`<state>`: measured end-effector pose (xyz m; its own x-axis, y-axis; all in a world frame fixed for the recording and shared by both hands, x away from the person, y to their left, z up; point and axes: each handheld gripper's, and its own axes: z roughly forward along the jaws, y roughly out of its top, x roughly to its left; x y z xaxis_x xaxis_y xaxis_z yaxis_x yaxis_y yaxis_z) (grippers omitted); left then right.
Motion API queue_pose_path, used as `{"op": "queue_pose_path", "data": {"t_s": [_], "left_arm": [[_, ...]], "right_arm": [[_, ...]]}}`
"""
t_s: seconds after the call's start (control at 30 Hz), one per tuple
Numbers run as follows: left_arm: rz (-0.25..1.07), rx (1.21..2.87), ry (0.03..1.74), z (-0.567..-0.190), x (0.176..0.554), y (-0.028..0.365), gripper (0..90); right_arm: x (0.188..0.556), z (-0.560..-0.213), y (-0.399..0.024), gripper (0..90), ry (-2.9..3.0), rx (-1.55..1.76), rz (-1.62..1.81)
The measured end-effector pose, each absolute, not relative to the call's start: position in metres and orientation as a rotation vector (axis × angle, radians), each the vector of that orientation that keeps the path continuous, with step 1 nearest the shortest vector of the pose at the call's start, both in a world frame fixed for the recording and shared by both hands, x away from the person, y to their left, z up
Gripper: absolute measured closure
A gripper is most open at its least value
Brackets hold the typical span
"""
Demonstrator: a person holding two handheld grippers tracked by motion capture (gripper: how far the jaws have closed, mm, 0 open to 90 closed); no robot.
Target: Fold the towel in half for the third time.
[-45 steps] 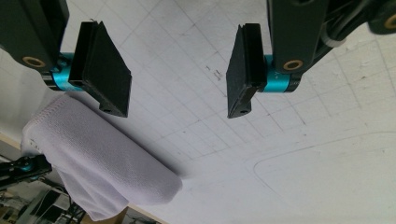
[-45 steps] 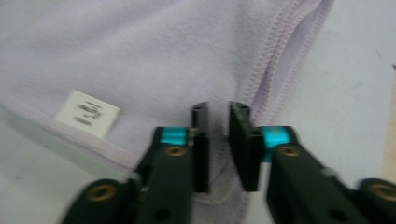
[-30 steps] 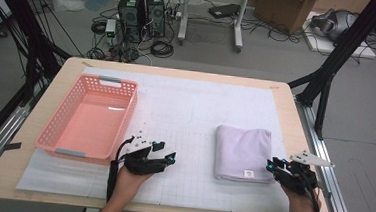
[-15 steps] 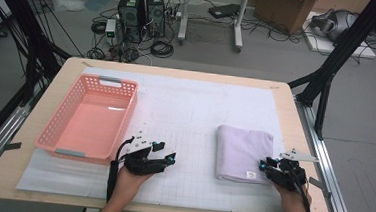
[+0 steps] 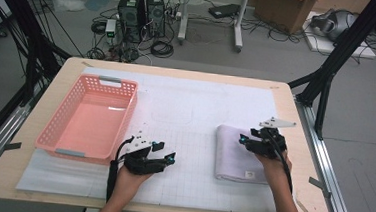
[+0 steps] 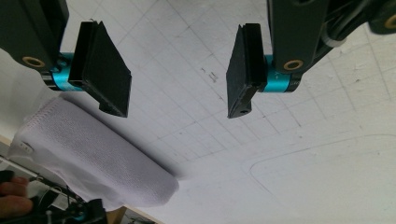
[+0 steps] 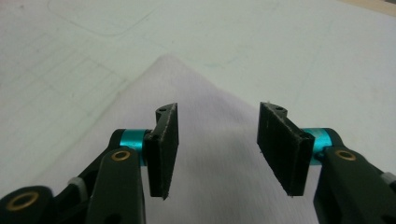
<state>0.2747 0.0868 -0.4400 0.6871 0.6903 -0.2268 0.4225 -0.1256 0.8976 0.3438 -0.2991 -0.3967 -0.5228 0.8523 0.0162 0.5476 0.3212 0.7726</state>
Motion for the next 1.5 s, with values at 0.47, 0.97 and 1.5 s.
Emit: {"op": "queue_pose_path", "data": {"t_s": [0.47,0.97,1.5], "left_arm": [[0.289,1.765,0.891,-0.441,0.275,0.086,40.6],[0.291,1.76,0.897,-0.442,0.276,0.087,40.5],[0.291,1.754,0.9,-0.442,0.275,0.088,40.1]], "right_arm": [[0.386,-0.418,-0.277,68.1,2.339,1.299,0.933],[0.392,-0.413,-0.244,71.0,2.33,1.211,1.074],[0.369,-0.43,-0.33,78.1,2.111,1.413,0.914]]}}
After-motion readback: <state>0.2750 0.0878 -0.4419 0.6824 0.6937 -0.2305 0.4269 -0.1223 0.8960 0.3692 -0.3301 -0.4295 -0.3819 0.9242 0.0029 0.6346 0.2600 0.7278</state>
